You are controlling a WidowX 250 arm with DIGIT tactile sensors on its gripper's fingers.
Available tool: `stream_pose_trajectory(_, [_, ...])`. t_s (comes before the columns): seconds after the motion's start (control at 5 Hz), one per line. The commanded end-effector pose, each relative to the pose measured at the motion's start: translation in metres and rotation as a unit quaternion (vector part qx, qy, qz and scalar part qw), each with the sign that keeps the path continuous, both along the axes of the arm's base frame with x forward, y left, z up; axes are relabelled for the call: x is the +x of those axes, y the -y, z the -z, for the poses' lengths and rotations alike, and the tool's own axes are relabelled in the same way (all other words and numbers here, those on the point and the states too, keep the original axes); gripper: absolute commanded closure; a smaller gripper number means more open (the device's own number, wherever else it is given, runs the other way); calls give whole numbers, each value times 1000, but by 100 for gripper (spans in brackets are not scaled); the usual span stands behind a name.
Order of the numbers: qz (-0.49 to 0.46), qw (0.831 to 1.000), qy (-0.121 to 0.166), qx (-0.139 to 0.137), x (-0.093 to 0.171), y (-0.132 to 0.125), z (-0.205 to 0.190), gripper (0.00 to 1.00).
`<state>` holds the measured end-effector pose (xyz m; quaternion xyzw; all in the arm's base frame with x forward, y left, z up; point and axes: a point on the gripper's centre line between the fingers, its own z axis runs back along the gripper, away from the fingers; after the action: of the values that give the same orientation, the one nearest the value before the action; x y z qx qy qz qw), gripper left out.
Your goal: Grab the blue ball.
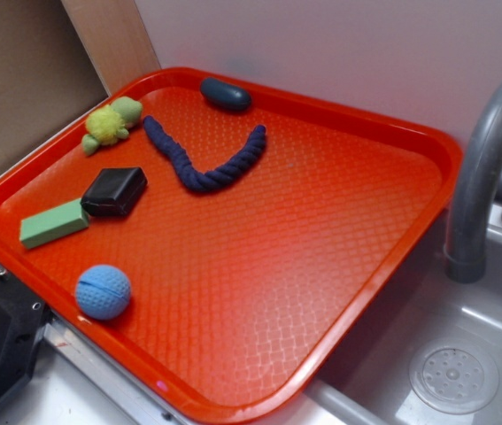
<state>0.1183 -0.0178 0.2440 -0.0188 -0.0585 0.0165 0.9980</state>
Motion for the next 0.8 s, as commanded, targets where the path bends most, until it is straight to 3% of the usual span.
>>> stream_pose_trajectory(0.0, [0,1000,0,0,0,0,0,0])
stream_pose_trajectory(0.2, [-94,995,19,-9,2,40,50,0])
stream_pose_trajectory(0.4, [-109,991,54,-59,10,74,73,0])
stream_pose_trajectory(0.6, [-84,990,41,-101,12,88,94,0])
